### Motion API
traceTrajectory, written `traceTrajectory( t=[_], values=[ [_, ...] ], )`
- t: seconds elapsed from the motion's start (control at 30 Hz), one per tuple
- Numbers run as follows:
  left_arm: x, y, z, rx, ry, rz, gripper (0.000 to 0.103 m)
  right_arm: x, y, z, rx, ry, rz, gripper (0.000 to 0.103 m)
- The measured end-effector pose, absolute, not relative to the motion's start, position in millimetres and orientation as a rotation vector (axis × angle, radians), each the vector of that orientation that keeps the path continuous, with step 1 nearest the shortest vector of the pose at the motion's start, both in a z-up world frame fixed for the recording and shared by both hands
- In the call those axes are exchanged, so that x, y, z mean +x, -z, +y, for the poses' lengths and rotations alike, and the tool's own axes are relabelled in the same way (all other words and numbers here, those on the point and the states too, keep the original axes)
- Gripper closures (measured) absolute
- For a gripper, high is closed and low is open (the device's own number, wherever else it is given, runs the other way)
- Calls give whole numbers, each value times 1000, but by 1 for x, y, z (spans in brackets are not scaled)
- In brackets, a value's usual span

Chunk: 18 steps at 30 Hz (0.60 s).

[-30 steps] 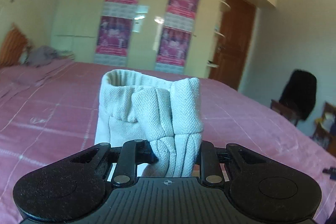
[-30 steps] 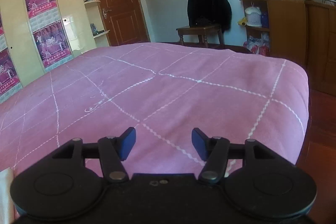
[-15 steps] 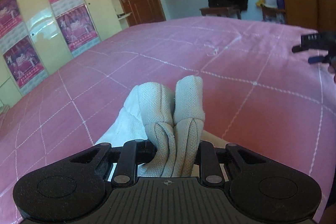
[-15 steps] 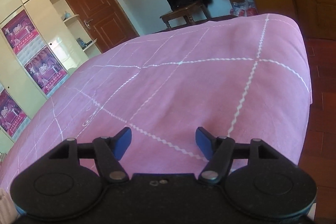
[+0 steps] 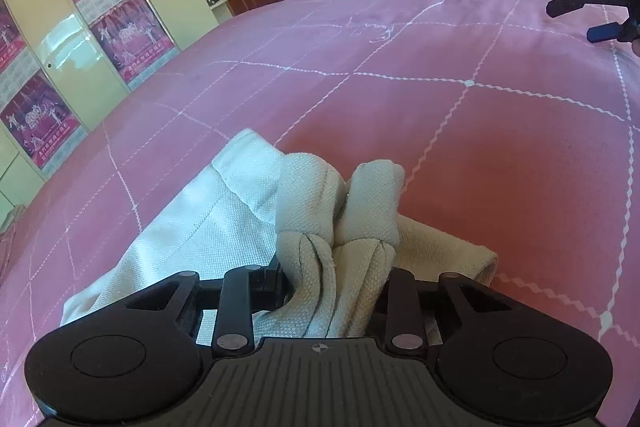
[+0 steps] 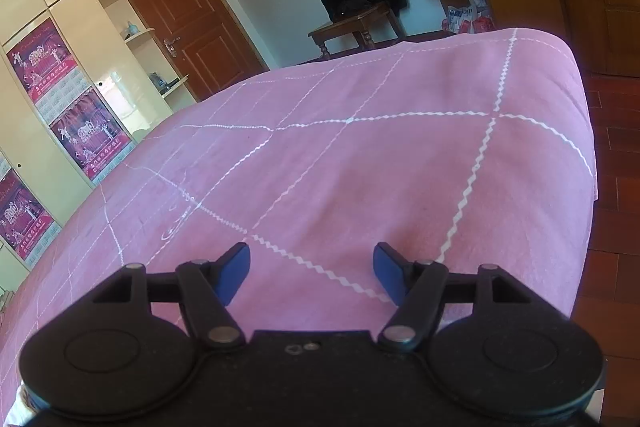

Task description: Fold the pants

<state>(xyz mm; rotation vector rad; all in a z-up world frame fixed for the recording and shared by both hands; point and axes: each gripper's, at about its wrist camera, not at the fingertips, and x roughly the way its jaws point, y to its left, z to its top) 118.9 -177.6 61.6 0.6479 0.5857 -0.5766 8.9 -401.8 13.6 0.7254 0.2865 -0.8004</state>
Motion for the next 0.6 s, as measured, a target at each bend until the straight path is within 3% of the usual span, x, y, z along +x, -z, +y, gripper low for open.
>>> traceTrajectory(
  t=[0.13,0.2,0.3,0.47,0.6],
  values=[
    [104,-65,-181,656,561,579,63,7,-14,-401,727,808,282,34],
    [100,-66,-184,647,552,558,43,7,-15,-400,727,812,282,34],
    [86,-71,-179,626,558,519,26,8,-15,-399,727,818,284,33],
    [64,-94,-163,560,544,411,14,7,-14,-399,732,826,286,33],
    [61,-104,-99,420,427,396,14,6,-14,-400,738,826,284,33]
  ],
)
